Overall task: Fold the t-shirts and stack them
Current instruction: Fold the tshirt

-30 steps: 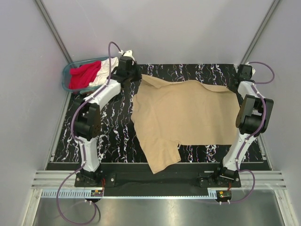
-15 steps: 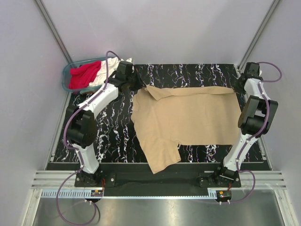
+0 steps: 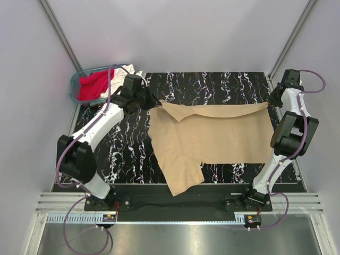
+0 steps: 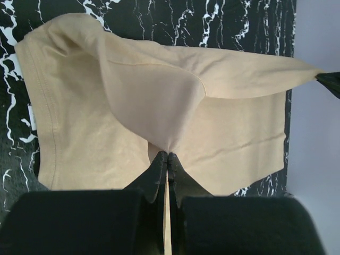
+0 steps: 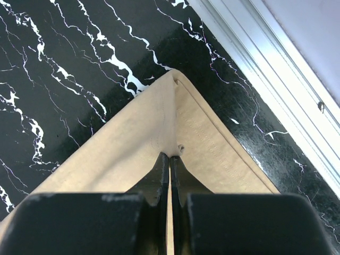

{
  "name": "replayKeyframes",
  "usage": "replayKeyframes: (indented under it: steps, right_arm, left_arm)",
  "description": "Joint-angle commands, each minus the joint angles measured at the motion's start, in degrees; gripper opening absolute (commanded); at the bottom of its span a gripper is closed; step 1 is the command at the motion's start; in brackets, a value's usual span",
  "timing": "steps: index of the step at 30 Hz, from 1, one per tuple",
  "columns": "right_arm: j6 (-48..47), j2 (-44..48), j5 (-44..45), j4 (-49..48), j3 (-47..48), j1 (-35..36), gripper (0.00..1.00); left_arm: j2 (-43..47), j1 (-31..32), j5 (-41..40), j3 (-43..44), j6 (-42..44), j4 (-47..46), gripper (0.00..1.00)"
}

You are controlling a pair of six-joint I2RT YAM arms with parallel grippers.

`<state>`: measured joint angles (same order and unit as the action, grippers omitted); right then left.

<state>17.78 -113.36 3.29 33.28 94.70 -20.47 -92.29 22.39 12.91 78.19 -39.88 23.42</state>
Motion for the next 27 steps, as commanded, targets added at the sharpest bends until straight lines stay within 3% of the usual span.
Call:
replayKeyframes:
  steps: [1, 27]
  right_arm:
    - [-0.6, 2.9, -1.2, 1.1, 0.5, -0.4, 0.0]
    - [-1.0, 2.0, 3.4, 4.3, -3.3, -0.8, 0.0]
  left_arm:
    - [3.6, -0.2, 2.6, -2.4, -1.3, -0.7, 0.0]
    - [6.0, -0.2, 2.6, -13.8, 0.2, 0.0, 0.0]
